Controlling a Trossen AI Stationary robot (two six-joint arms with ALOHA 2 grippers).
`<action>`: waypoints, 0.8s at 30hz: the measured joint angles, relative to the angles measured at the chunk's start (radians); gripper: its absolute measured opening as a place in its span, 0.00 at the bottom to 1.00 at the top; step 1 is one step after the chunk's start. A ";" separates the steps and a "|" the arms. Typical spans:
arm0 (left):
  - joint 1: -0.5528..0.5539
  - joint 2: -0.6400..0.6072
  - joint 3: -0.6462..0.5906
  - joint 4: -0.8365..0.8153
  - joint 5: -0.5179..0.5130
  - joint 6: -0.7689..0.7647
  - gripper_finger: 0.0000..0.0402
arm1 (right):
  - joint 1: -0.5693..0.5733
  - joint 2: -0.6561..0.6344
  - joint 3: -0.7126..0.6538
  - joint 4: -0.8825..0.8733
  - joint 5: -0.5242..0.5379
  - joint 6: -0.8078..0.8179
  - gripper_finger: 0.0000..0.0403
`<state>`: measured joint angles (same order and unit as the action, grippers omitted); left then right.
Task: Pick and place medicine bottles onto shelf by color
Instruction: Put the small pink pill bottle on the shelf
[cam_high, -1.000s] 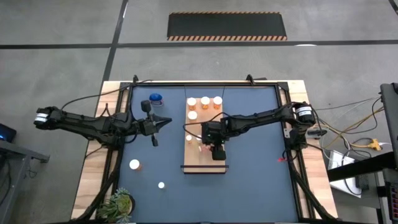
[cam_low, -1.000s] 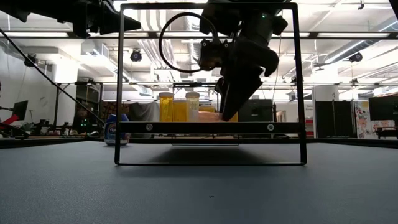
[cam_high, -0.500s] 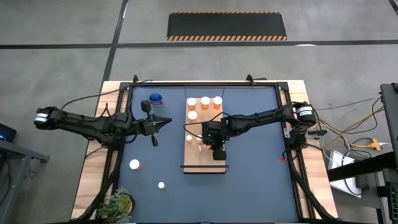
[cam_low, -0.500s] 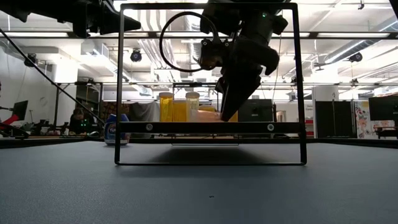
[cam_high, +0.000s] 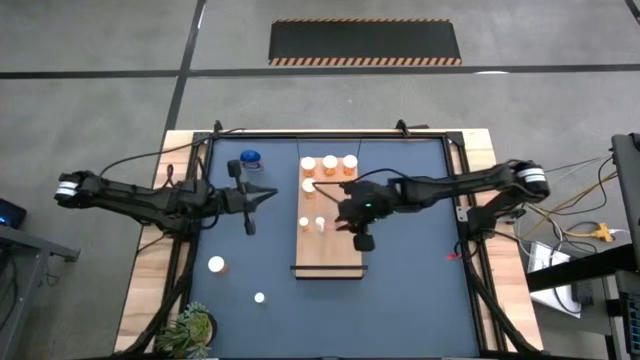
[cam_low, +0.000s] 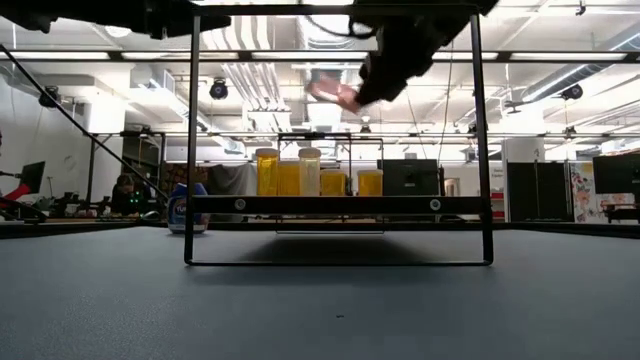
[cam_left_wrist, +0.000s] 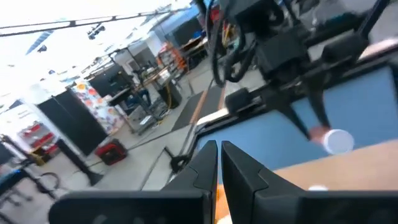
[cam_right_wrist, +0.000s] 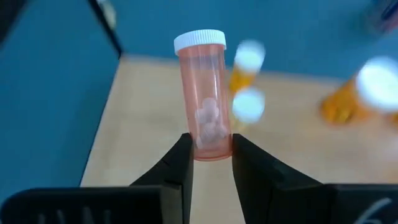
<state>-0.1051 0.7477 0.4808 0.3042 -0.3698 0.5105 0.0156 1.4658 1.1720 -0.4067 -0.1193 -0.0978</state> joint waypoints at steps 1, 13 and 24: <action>0.000 0.007 0.000 0.010 0.016 -0.019 0.01 | 0.001 -0.024 -0.044 0.086 0.012 -0.002 0.20; 0.000 0.211 0.000 0.403 0.144 -0.114 0.01 | -0.001 -0.095 -0.529 1.428 0.251 -0.071 0.20; 0.001 0.476 0.041 0.716 0.157 -0.170 0.24 | 0.000 -0.028 -0.561 1.570 0.251 -0.034 0.20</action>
<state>-0.1043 1.2235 0.5215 1.0200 -0.2126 0.3405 0.0154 1.4380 0.6109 1.1634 0.1314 -0.1318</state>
